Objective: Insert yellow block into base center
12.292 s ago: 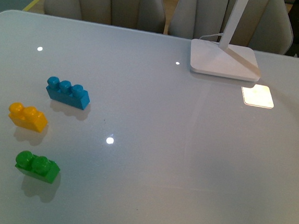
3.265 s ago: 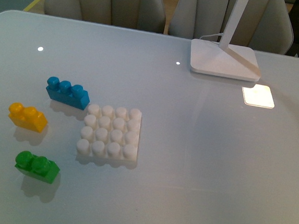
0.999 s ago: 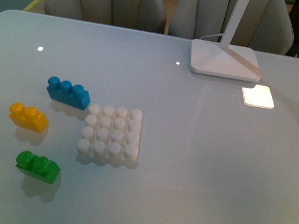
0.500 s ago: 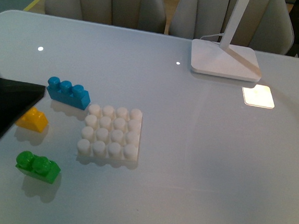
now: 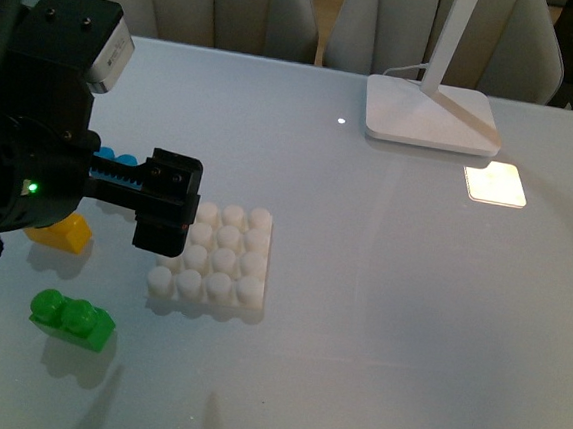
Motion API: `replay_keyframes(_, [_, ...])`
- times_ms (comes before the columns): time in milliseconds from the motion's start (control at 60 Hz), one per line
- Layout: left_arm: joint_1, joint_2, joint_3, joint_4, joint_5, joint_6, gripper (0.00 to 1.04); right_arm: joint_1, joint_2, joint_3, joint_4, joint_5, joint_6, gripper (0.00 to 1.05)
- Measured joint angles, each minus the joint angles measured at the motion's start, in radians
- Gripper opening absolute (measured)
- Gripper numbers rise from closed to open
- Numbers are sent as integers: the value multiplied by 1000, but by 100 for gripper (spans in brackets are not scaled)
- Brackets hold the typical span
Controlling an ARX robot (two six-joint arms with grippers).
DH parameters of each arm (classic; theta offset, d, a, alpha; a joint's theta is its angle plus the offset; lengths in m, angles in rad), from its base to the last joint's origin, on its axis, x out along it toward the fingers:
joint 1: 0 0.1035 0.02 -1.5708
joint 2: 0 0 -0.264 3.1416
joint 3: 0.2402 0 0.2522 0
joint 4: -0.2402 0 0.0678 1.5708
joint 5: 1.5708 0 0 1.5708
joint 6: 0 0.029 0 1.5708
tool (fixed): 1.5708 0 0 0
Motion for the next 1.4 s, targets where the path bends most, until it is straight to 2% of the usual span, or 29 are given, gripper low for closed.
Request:
replay_keyframes(416, [68,232,150,33,151,119,97,0,0,0,0,0,0,96])
replay_keyframes(666, [130,317,250,-2,151,153,97,0,0,0,0,0,0,96])
replay_keyframes(949, [247,339,325,-47,129,150,97,0,0,0,0,0,0,96])
replay_keyframes(1149, [332,329,284,-31,170,172,97,0,0,0,0,0,0,96])
replay_keyframes(1399, [391,320,223,-3,185,211,97,0,0,0,0,0,0,96])
